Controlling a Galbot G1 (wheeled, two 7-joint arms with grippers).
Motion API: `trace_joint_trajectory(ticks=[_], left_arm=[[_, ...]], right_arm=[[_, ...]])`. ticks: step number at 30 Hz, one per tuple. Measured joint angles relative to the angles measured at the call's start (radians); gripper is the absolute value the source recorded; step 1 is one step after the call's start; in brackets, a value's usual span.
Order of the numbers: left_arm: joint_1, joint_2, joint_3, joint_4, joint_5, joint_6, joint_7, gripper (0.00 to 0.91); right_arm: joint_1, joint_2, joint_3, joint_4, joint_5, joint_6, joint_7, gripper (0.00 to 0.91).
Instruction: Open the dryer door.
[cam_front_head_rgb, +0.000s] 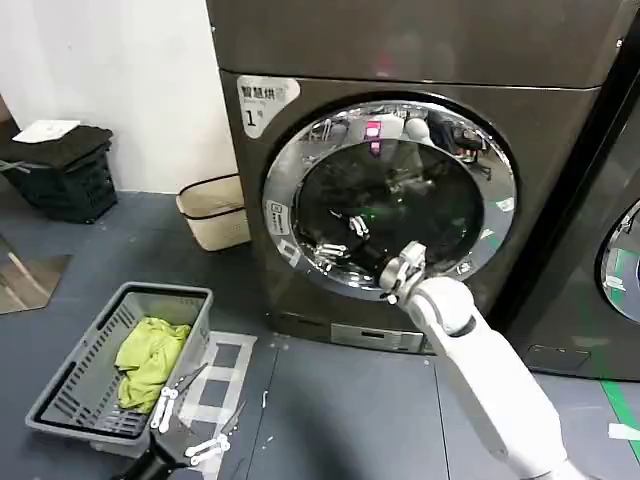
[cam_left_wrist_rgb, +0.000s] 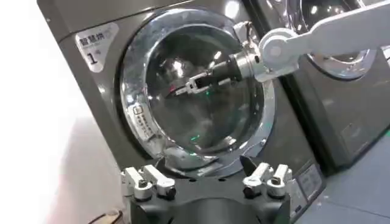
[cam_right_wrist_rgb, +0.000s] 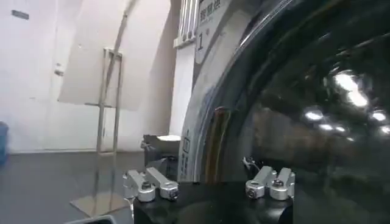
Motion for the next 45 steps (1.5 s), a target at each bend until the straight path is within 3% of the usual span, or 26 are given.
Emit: trace_joint_trajectory(ticks=[45], left_arm=[[-0.002, -0.02, 0.005, -0.007, 0.0, -0.002, -0.005, 0.907]], right_arm=[[0.101, 0.13, -0.064, -0.206, -0.068, 0.002, -0.004, 0.907]])
